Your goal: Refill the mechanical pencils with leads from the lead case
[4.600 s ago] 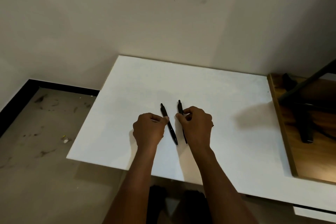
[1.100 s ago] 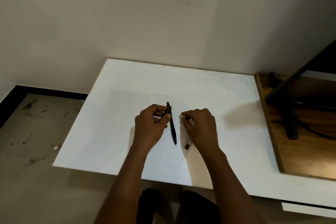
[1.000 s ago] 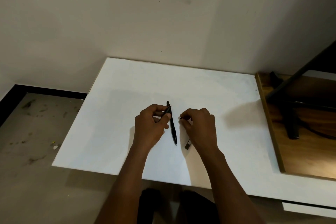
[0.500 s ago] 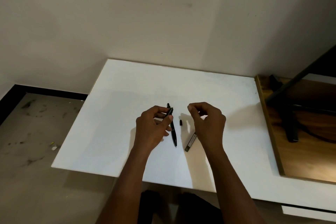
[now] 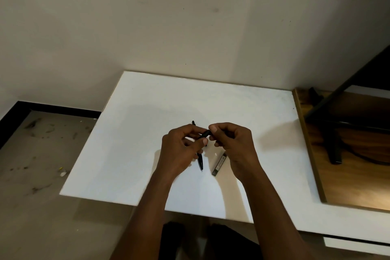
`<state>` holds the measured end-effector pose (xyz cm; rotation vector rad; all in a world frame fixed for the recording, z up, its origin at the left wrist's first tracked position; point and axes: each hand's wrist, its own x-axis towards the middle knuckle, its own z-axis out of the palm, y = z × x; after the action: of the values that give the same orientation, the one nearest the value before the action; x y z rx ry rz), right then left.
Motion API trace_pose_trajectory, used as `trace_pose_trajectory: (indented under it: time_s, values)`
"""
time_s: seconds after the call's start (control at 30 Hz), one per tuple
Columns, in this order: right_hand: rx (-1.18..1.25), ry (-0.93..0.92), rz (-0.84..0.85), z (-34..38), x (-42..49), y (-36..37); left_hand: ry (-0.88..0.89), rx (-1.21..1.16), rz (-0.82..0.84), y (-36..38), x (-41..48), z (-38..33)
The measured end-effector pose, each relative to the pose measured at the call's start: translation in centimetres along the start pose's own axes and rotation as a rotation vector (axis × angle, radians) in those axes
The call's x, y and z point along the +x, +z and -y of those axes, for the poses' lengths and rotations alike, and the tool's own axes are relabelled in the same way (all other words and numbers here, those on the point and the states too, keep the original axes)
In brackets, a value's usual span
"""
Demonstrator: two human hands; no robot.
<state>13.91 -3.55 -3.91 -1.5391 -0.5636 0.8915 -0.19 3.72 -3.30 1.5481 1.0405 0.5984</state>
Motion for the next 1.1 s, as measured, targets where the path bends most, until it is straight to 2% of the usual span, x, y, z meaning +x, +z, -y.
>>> trace_pose_trajectory:
  time_s: [0.43, 0.57, 0.67, 0.83, 1.0, 1.1]
  values:
    - [0.043, 0.014, -0.026, -0.3, 0.0, -0.1, 0.079, 0.076, 0.011, -0.2, 0.0, 0.1]
    - [0.114, 0.034, -0.043, -0.2, -0.1, 0.0, 0.035, 0.028, 0.012, -0.2, 0.0, 0.1]
    - [0.173, 0.064, -0.121, 0.0, -0.1, -0.3, -0.055, -0.047, 0.003, -0.2, -0.1, -0.1]
    - [-0.339, -0.1, -0.232, -0.9, 0.3, -1.0, -0.154, -0.271, -0.002, -0.5, 0.0, 0.1]
    - [-0.625, -0.206, -0.198, -1.4, 0.2, 0.0, -0.177, -0.403, -0.026, -0.7, 0.2, 0.6]
    - [-0.775, -0.21, -0.133, -1.8, 0.3, 0.7, -0.197, -0.456, -0.071, -0.6, 0.4, 1.1]
